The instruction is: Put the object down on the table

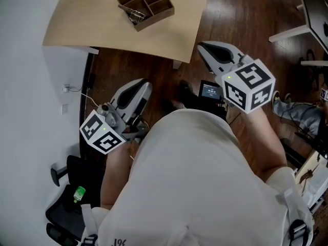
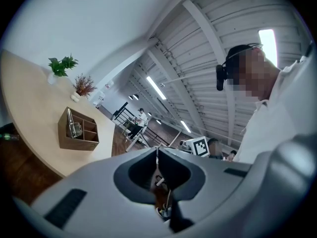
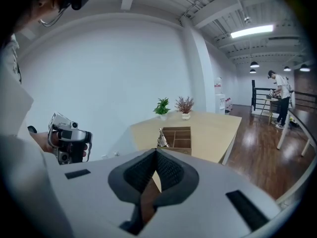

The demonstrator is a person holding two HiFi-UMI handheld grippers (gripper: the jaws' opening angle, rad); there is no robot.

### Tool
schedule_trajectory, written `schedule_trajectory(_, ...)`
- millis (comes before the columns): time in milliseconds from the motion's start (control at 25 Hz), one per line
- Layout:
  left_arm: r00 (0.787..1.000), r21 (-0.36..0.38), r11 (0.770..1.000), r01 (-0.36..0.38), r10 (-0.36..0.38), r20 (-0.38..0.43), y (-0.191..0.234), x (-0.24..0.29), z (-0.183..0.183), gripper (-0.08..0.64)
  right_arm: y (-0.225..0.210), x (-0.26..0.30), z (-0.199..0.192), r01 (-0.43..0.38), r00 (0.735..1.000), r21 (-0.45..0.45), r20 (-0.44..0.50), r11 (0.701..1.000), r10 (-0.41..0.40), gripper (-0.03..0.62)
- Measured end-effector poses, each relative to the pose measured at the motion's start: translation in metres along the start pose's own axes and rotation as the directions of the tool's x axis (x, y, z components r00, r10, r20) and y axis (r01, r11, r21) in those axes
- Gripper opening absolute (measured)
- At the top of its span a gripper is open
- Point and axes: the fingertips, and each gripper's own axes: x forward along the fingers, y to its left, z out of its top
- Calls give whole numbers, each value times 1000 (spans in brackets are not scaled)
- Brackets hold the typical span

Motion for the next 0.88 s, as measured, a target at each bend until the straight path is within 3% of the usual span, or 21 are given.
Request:
schedule_trajectory(360, 999, 5, 999, 34, -34, -14, -16, 5, -2, 11, -3, -24, 8, 32, 998, 5, 49, 999, -32, 2)
schedule_trajectory(880, 999, -44, 998, 41, -43, -32, -14, 21, -13, 11, -24, -24, -1, 43, 998, 34, 37, 998, -44, 2)
